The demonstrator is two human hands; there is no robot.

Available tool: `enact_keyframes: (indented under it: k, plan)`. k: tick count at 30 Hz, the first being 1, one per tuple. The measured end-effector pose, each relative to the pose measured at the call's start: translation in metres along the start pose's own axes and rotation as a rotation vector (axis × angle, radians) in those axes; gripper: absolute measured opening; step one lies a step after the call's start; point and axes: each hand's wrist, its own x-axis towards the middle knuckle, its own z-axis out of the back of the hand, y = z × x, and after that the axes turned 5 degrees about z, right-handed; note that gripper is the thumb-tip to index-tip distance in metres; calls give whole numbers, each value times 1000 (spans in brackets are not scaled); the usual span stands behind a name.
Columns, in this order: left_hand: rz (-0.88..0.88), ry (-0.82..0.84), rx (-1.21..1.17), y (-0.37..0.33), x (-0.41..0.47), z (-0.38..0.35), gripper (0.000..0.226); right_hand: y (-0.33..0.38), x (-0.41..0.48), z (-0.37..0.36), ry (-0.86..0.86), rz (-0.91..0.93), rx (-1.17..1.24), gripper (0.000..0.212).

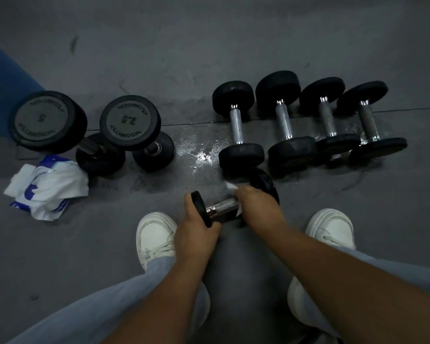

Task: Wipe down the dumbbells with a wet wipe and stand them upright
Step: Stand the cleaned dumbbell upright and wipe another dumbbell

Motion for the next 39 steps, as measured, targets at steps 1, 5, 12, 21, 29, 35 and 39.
enact_keyframes:
  k: [1,5,12,21,29,35,39]
  plan:
    - [1,-2,-12,0,2,-1,97,10,1,2,-18,-44,14,33]
    - [-4,57,-53,-5,18,7,90,53,3,-1,29,107,143,16]
    - [14,88,-23,-8,33,13,96,24,22,3,-194,-231,362,11]
    - [8,114,-37,-10,41,16,94,18,21,-10,-129,-15,72,38]
    - [-13,141,-47,-11,45,21,81,22,21,-5,-157,-6,-86,43]
    - [-19,151,-19,-14,47,24,65,37,19,8,-96,194,-74,39]
    - [25,277,19,-22,55,24,59,26,12,15,-88,-15,-5,35]
